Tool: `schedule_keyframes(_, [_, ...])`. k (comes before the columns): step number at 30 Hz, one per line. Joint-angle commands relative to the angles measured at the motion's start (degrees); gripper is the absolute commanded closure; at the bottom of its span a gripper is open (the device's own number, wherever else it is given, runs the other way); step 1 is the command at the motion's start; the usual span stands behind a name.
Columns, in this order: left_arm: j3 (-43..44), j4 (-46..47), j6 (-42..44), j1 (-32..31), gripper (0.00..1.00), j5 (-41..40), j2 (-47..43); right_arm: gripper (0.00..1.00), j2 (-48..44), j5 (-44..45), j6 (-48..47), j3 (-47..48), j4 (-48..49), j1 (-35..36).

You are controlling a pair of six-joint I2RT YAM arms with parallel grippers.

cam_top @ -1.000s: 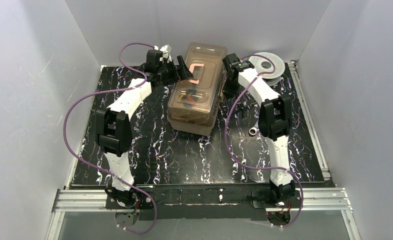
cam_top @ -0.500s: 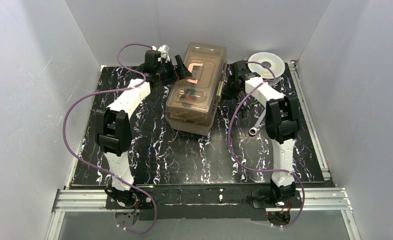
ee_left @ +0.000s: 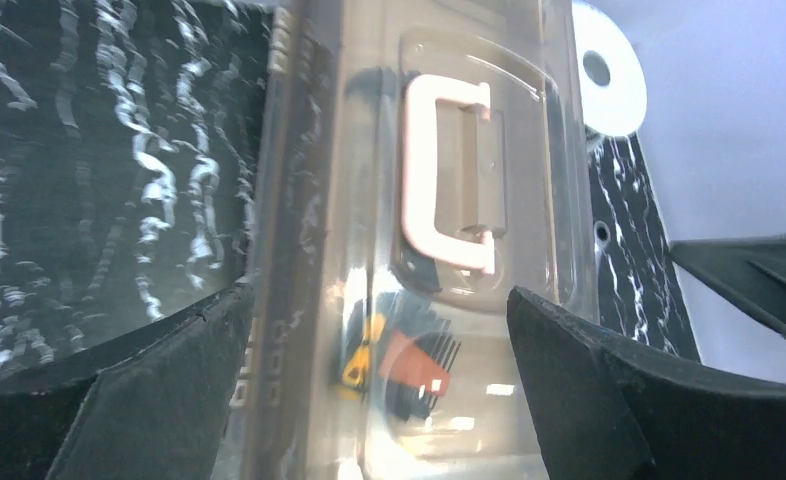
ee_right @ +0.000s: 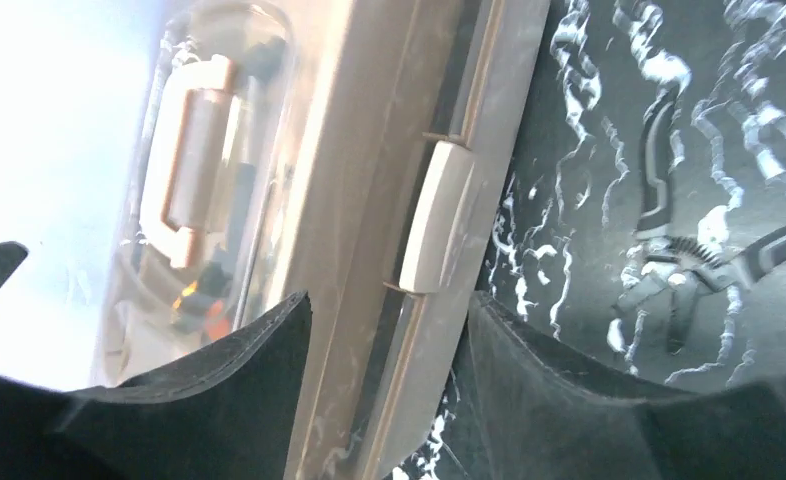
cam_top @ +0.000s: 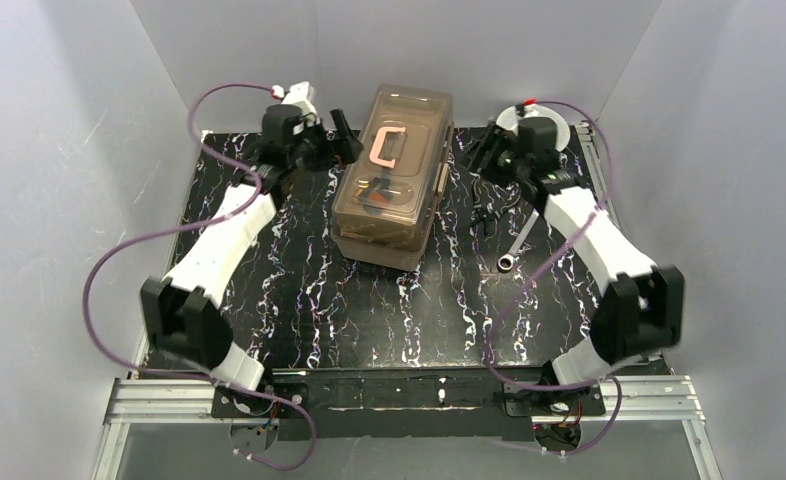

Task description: Pack the tool kit

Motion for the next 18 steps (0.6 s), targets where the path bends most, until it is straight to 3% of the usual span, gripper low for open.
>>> schedule_keyframes(1, [-10.28, 5.16, 1.99, 0.37, 0.02, -15.12, -14.6, 0.31, -13.54, 8.66, -3.37, -11.35, 9.07, -0.8])
schedule_keyframes(5, [-26.58, 13.8, 1.02, 0.47, 0.02, -26.02, -26.1, 0.32, -22.37, 20.45, -8.52, -21.6, 17.35, -0.81])
schedule_keyframes(11, [-48.63, 27.26, 7.33, -0.5, 0.02, -40.45, -37.59, 0.2, -34.4, 21.42, -31.74, -45.95, 45.46, -0.71])
schedule_keyframes(14, [-56.75, 35.03, 10.95, -1.64, 0.02, -42.08, -39.19, 0.32, -36.78, 29.09, -30.37, -49.34, 46.42, -0.84])
schedule_keyframes(16, [-60.44, 37.74, 13.62, -2.75, 0.02, -41.86, -38.84, 0.2, -37.61, 30.15, -35.33, -51.2, 47.09, -0.97])
schedule_keyframes(18, [-63.81, 40.65, 17.45, -3.81, 0.02, -41.73, -38.03, 0.18, -37.27, 35.98, -37.73, -53.64, 48.33, -1.17])
